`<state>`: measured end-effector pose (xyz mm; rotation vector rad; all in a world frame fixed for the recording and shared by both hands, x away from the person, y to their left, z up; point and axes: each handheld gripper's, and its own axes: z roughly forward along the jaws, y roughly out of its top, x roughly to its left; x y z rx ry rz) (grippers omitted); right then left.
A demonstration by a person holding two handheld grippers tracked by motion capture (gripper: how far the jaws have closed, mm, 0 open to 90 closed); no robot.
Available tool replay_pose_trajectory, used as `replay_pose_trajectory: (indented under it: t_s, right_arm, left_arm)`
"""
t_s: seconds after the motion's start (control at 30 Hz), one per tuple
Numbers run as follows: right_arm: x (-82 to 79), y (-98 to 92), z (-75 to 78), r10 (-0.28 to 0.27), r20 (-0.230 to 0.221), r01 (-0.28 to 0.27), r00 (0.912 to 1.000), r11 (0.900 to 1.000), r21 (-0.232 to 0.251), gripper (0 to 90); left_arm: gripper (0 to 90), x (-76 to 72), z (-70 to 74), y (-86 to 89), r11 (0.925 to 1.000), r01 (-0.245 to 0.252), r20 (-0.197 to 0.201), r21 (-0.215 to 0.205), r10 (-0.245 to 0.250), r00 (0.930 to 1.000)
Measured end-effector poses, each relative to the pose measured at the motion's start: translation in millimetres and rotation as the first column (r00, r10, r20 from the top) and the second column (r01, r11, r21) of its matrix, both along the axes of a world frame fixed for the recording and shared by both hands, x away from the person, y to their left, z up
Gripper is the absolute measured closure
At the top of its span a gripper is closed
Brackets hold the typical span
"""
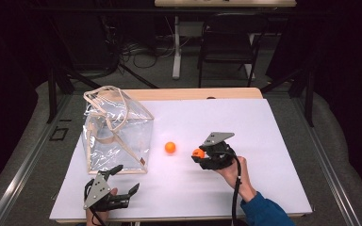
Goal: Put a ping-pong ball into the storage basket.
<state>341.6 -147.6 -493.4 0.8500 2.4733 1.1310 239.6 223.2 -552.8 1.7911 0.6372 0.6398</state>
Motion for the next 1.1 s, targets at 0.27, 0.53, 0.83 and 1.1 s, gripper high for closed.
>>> replay_pose_trajectory:
  t_s: [0.27,0.53,0.83,1.1]
  right_arm:
    - [1.4,12.9,4.9,0.035,0.001,-0.035,0.9994,0.999,-0.011,50.9]
    - [5.6,26.1,14.3,0.058,0.008,-0.057,0.9983,0.998,-0.021,50.9]
    - [13.9,39.6,20.8,0.085,0.013,-0.085,0.9963,0.996,-0.027,50.9]
    - [17.7,46.9,24.1,0.102,0.007,-0.101,0.9948,0.994,-0.038,50.9]
  left_arm:
    - [15.8,-0.8,0.2,-0.3,1.0000,-0.002,0.009,0.002,0.002,1.0000]
    - [15.8,-0.9,0.3,0.3,1.0000,-0.003,0.010,0.003,0.002,1.0000]
    - [15.8,-1.5,0.4,-0.9,1.0000,-0.002,0.013,0.009,0.002,0.9999]
    - [15.8,-1.1,0.3,-0.9,1.0000,0.001,0.011,0.009,-0.001,0.9999]
